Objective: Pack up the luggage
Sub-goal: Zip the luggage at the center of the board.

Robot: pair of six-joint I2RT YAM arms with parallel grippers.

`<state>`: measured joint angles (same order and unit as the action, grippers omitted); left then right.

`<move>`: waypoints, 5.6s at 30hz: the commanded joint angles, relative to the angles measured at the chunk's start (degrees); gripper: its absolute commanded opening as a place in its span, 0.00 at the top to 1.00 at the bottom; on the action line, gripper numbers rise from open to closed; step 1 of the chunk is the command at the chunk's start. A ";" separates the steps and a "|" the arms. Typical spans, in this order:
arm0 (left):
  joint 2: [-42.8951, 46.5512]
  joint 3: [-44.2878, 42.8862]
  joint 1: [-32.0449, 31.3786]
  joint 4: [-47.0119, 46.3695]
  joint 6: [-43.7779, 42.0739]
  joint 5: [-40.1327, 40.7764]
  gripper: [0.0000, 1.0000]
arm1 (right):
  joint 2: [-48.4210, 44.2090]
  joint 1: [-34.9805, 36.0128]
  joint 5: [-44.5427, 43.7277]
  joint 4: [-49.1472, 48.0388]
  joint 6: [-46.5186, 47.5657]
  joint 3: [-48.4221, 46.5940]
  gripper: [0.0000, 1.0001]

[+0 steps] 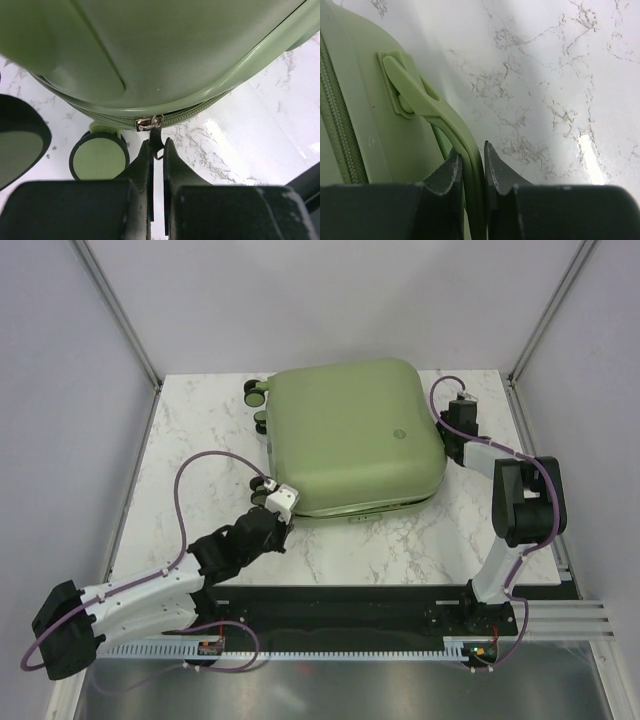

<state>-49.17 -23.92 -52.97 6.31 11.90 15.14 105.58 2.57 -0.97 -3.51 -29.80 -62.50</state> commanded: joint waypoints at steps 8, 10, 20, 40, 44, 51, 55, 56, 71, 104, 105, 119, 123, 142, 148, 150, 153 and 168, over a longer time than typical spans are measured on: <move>-13.48 -17.89 -20.58 -8.77 9.19 2.78 0.98 | -0.46 3.76 -12.65 6.76 -10.54 5.10 1.00; -16.64 -20.01 -23.13 -8.59 10.24 4.63 0.98 | -0.46 3.67 -12.65 6.76 -10.63 5.28 1.00; -24.66 -33.82 -29.56 2.74 19.55 16.59 0.98 | -0.29 3.93 -12.65 6.67 -10.54 5.64 1.00; -15.36 -13.97 -11.03 -19.57 16.42 21.53 0.98 | -3.98 6.30 -12.74 6.23 -11.77 10.37 1.00; -12.18 -10.10 -2.59 -20.89 11.67 18.53 0.98 | -4.33 8.15 -11.69 6.67 -12.82 11.35 1.00; -5.78 -2.89 2.43 -20.98 12.97 17.47 0.98 | -8.01 10.97 -10.98 8.34 -14.05 15.21 1.00; 0.90 6.57 1.82 -28.35 12.88 15.37 0.98 | -7.23 11.67 -13.96 8.87 -14.67 15.66 1.00; 1.96 8.26 1.47 -30.02 12.19 15.19 0.98 | -6.80 11.67 -14.84 8.96 -14.76 15.48 1.00; 10.76 3.89 -5.20 -6.68 21.40 30.91 0.98 | -1.87 11.85 -23.55 10.54 -21.17 10.91 1.00; 10.16 -3.40 -3.29 14.26 18.51 23.80 0.46 | -2.57 11.67 -20.39 10.01 -18.98 10.03 1.00; 9.88 -3.50 -2.58 14.35 18.68 24.41 0.46 | -2.57 11.58 -20.21 10.01 -18.89 10.03 1.00; 12.79 -1.12 16.66 7.05 9.11 6.26 0.38 | -2.31 10.18 -17.93 9.04 -18.89 9.59 1.00; 9.53 -2.09 21.85 6.26 7.96 1.05 0.38 | -2.22 9.65 -17.49 8.78 -18.98 9.24 1.00; -14.44 -8.68 25.64 -14.12 7.70 -12.58 0.35 | -4.59 0.33 -20.47 10.71 -15.37 10.90 1.00; -24.21 -13.42 25.64 -21.23 5.07 -19.17 0.35 | -8.20 -2.30 -23.55 12.21 -14.76 14.59 1.00; -28.51 -15.18 25.64 -22.91 3.83 -22.59 0.35 | -9.33 -4.41 -24.42 12.82 -14.50 15.12 1.00; -33.17 -18.52 25.64 -25.55 2.25 -26.99 0.37 | -10.91 -6.78 -24.25 13.09 -14.93 16.09 1.00; -30.11 -15.72 33.79 -24.32 -7.07 -34.30 0.24 | -11.80 -10.39 -23.46 14.32 -14.93 13.11 1.00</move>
<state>-81.95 -41.23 -22.46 -16.25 9.15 -17.12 92.20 -3.99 -14.37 2.55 -41.30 -49.17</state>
